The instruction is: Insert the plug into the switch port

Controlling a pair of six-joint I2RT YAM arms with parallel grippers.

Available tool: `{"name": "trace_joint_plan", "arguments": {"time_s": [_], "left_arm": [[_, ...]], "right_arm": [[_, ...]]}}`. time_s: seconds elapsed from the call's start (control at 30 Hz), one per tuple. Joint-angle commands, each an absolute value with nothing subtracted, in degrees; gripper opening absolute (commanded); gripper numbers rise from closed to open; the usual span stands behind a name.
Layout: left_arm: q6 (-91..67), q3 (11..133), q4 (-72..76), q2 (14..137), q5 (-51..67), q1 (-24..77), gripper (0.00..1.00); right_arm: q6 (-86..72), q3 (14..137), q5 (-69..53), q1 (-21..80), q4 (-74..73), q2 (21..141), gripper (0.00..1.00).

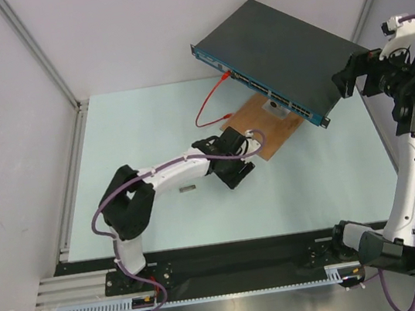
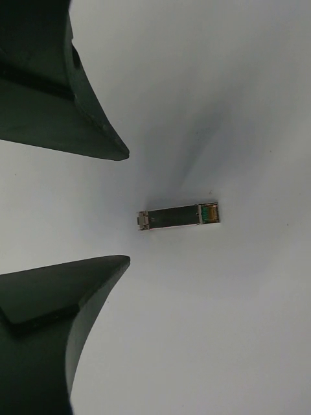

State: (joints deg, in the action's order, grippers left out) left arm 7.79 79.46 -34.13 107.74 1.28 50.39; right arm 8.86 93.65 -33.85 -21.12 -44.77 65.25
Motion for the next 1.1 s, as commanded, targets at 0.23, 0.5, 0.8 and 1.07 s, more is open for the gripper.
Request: {"name": "trace_joint_plan", "arguments": {"time_s": [0.23,0.5,0.8,1.07], "left_arm": [[3.78,80.51,-29.71,113.11,-2.46,52.29,0.61],[3.6,80.51,-29.8,115.05,-2.72,52.38,0.5],[2.72,78.22,-29.79,114.35,-2.29,52.3,0.25],[0.88,74.72,-31.99,102.76,13.43,47.47,0.0]], "right_arm": [[9.67,92.02,-33.13,-21.18,-43.5,63.64,1.0],[11.6,90.79,-31.03,-20.3,-43.59,62.75,1.0],[9.24,89.13,-28.58,-19.87,-41.94,61.88,1.0],[14.49,85.09,-26.01,-16.7,-39.03,58.54,1.0]]}}
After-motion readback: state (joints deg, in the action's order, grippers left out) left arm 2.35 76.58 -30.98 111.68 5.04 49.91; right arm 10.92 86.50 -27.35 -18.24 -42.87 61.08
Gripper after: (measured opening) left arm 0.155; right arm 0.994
